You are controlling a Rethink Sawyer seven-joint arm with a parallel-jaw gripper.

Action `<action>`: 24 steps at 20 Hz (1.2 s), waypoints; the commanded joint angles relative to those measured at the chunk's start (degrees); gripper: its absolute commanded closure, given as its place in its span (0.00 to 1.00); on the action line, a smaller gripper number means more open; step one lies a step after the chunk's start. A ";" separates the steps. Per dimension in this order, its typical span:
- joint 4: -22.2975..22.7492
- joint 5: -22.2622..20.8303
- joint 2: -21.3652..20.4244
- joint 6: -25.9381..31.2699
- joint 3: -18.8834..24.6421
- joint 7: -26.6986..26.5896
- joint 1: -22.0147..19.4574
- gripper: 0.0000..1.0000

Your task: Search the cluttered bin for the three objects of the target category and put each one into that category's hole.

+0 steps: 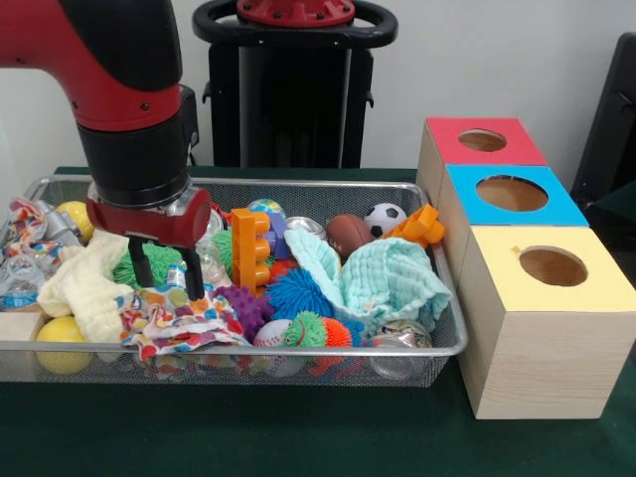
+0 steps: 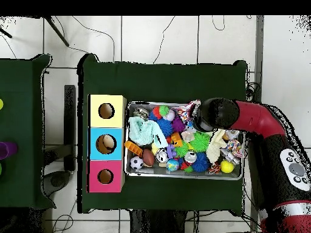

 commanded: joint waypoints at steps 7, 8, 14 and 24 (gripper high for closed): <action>4.79 -5.03 0.87 -2.56 1.23 -9.72 0.56 0.00; 4.82 -5.03 0.80 -2.44 0.85 -8.95 0.93 0.00; 3.99 -4.85 0.94 -0.77 0.47 -9.13 1.44 0.00; 4.37 -4.83 1.08 -0.99 0.93 -10.49 0.77 0.00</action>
